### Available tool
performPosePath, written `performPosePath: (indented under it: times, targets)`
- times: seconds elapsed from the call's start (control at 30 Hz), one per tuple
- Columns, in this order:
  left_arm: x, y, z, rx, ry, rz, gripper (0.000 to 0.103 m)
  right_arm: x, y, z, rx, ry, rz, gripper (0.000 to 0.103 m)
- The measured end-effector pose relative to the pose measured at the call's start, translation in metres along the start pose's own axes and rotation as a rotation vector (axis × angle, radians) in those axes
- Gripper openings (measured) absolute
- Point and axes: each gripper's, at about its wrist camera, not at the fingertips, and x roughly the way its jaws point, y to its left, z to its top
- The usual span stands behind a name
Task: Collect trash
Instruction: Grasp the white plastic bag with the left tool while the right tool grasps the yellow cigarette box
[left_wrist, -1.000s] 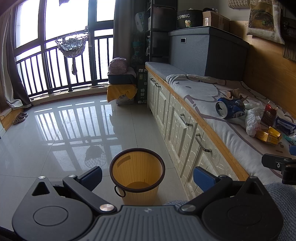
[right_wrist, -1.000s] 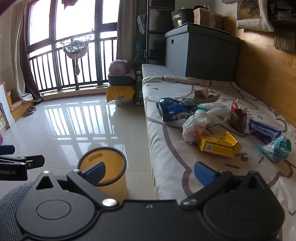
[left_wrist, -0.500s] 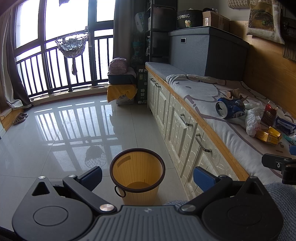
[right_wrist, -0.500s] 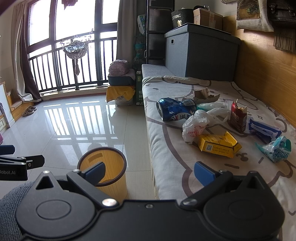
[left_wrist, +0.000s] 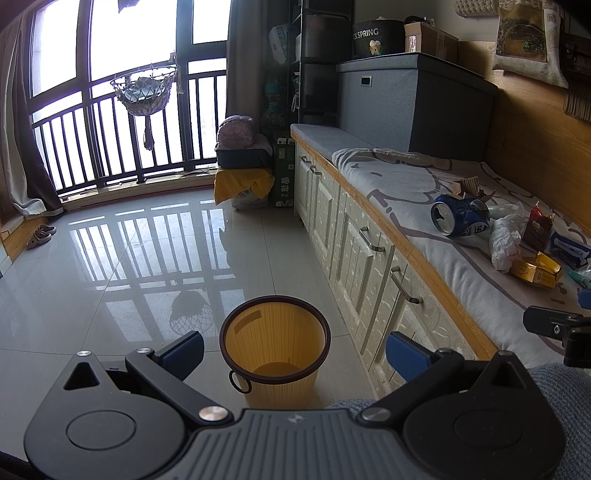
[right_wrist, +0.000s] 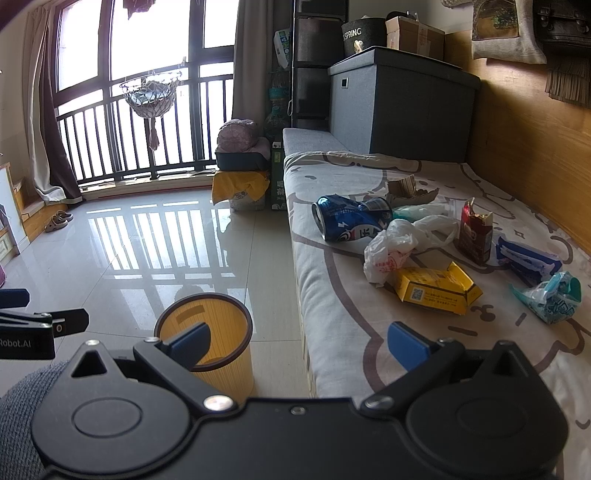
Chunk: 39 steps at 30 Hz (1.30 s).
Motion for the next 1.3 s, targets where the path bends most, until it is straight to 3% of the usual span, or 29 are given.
performPosePath:
  times: [0.27, 0.77, 0.97, 1.3]
  targets:
    - [-0.007, 0.003, 0.003, 0.000, -0.030, -0.003, 0.103, -0.005, 0.002, 0.001, -0.019, -0.019, -0.008, 0.103]
    - [-0.028, -0.021, 0.049, 0.060, -0.242, -0.091, 0.103, -0.019, -0.037, 0.022, 0.075, -0.098, -0.039, 0.103]
    - [-0.014, -0.037, 0.078, 0.053, -0.221, -0.176, 0.103, -0.010, -0.075, 0.032, 0.117, -0.109, -0.054, 0.103]
    - [0.032, -0.093, 0.112, 0.134, -0.191, -0.268, 0.103, 0.021, -0.150, 0.033, 0.176, -0.081, -0.090, 0.103]
